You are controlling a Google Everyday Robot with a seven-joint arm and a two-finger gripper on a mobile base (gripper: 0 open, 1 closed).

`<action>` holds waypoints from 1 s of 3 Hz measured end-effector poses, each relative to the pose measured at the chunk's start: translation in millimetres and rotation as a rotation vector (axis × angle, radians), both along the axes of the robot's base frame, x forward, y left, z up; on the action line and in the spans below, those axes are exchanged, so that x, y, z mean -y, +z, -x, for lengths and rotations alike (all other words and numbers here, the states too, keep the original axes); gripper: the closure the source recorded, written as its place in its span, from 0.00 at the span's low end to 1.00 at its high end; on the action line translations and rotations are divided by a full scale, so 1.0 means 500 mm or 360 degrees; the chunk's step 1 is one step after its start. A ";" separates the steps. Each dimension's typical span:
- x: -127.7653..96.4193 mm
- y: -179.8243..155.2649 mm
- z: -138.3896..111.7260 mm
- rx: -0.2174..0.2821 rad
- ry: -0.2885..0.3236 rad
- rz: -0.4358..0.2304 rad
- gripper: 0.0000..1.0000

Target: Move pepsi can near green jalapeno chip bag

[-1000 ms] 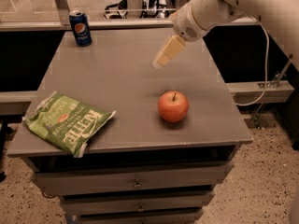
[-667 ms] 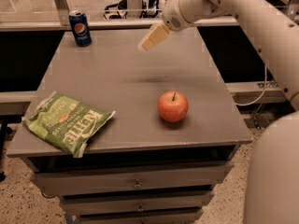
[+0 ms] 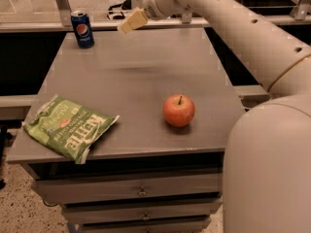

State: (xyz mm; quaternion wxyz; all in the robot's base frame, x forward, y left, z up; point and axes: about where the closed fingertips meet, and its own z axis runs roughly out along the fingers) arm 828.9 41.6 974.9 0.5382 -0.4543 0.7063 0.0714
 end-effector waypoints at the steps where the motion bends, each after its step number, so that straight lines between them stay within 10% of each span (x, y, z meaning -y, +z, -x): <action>1: -0.060 -0.011 -0.012 0.0028 -0.0131 0.0042 0.00; 3: -0.084 -0.036 -0.017 -0.0020 -0.0158 -0.0017 0.00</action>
Offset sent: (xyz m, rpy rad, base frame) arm 0.0053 0.0251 -0.0042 -0.0253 -0.0189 -0.0677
